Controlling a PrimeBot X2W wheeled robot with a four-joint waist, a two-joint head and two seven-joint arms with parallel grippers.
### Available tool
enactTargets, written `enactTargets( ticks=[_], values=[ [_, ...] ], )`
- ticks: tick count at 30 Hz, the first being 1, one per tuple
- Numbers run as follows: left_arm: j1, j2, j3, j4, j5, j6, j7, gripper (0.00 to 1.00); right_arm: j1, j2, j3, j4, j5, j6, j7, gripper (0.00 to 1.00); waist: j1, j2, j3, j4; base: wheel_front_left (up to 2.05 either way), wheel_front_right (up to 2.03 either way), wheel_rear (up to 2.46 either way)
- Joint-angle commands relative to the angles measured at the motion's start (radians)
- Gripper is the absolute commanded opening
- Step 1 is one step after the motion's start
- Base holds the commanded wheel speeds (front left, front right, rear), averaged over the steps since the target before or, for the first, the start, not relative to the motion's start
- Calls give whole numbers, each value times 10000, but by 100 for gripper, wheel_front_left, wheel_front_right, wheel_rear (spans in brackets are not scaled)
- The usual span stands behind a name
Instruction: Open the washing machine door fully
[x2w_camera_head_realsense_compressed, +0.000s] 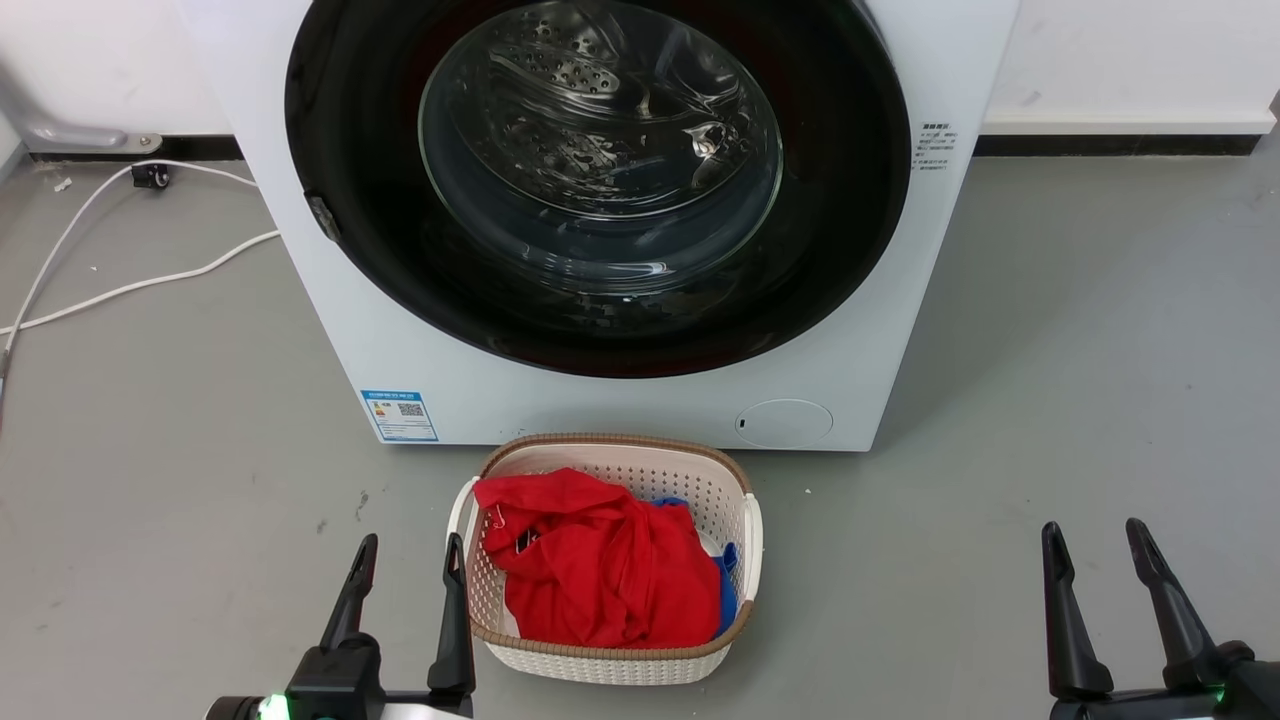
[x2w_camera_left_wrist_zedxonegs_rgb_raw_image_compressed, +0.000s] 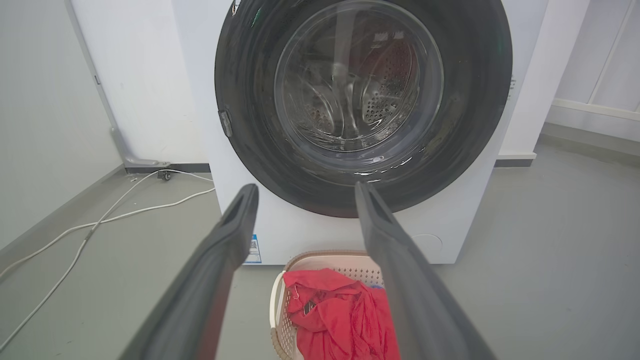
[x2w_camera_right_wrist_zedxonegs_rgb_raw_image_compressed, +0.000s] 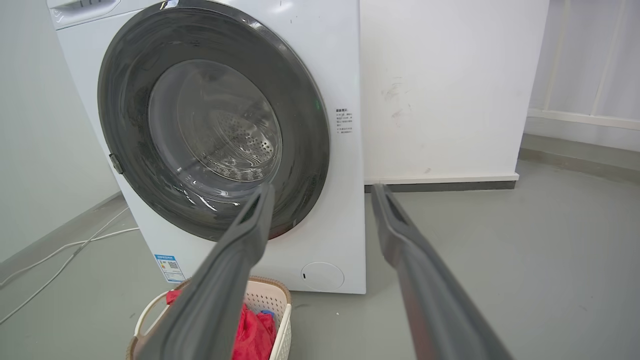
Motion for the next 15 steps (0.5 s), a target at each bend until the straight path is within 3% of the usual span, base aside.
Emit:
enactTargets(
  ticks=[1,5,15],
  values=[
    [85,-10,28,14,24,-37,-28,100,59,13,20,28,104,1,-21,100,0,-1,-3,-6,0,0,0],
    [104,-15,67,43,13,-27,-28,100,25,11,71,95,1098,1,-21,100,0,-1,-39,-27,0,0,0],
    [126,-18,65,94,-85,65,-28,100,66,11,234,323,6394,1,-19,100,0,-1,-100,-96,0,0,0]
  ],
)
